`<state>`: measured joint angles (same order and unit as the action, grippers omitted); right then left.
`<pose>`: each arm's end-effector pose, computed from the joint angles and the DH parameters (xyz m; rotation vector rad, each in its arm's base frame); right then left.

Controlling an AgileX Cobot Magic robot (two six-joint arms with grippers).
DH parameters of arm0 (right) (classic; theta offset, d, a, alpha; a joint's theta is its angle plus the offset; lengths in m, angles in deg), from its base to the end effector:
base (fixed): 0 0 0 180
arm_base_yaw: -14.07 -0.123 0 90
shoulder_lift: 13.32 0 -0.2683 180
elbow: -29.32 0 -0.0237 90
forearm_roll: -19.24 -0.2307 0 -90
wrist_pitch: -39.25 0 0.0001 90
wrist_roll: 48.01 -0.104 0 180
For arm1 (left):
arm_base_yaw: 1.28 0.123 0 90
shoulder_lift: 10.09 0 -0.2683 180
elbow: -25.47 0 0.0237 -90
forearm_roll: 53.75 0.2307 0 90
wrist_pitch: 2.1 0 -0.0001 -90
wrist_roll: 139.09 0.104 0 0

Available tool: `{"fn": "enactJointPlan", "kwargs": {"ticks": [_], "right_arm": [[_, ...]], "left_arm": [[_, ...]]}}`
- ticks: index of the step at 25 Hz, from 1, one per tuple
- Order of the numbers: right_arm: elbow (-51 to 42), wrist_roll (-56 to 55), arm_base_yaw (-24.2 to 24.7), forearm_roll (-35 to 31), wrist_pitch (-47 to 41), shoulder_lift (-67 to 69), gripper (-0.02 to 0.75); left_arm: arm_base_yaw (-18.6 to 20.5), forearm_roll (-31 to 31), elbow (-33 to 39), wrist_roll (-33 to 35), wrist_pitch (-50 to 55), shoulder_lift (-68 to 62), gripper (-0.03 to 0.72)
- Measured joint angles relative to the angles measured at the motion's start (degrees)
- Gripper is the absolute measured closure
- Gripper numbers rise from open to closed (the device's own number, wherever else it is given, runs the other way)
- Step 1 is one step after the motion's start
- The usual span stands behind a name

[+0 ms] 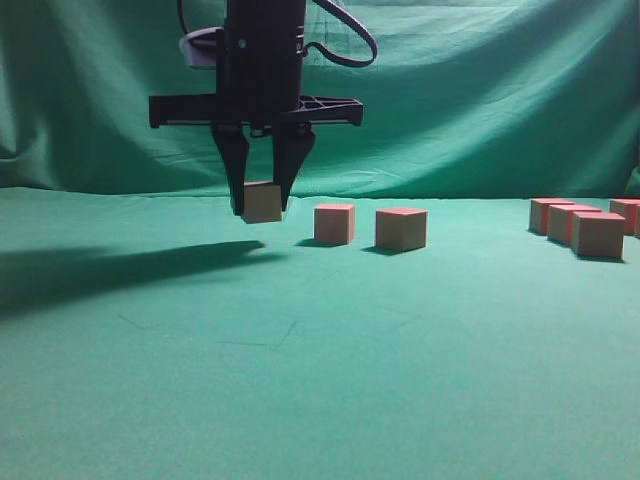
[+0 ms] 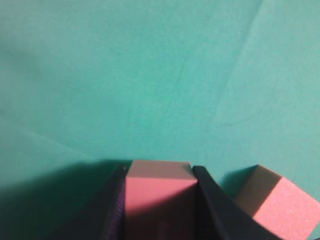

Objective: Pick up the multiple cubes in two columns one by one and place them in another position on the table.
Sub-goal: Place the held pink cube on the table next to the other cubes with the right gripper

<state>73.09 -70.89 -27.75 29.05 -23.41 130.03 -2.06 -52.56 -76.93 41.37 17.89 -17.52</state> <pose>0.3671 0.3073 0.1704 -0.5351 2.7412 0.0391 0.0622 -0.0001 0.1743 0.0327 1.8326 0.0163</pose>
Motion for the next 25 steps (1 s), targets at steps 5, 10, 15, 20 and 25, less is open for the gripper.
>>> {"fn": "enactJointPlan", "kwargs": {"ticks": [5,10,15,20,25], "right_arm": [[0.0,-3.53,0.0,2.41,0.0,0.34,0.479],[0.0,-4.78,0.0,3.06,0.08,0.7,0.479],[0.13,-4.96,0.0,3.06,-0.14,1.55,0.479],[0.13,-5.05,0.0,3.06,-0.21,2.29,0.479],[0.15,-5.05,0.0,3.06,-0.21,2.38,0.479]], "left_arm": [[0.0,0.0,0.0,0.0,0.0,0.0,0.688],[0.0,0.0,0.0,0.0,0.0,0.0,0.688],[0.0,0.0,0.0,0.0,0.0,0.0,0.688],[0.0,0.0,0.0,0.0,0.0,0.0,0.688],[0.0,0.0,0.0,0.0,0.0,0.0,0.688]]}}
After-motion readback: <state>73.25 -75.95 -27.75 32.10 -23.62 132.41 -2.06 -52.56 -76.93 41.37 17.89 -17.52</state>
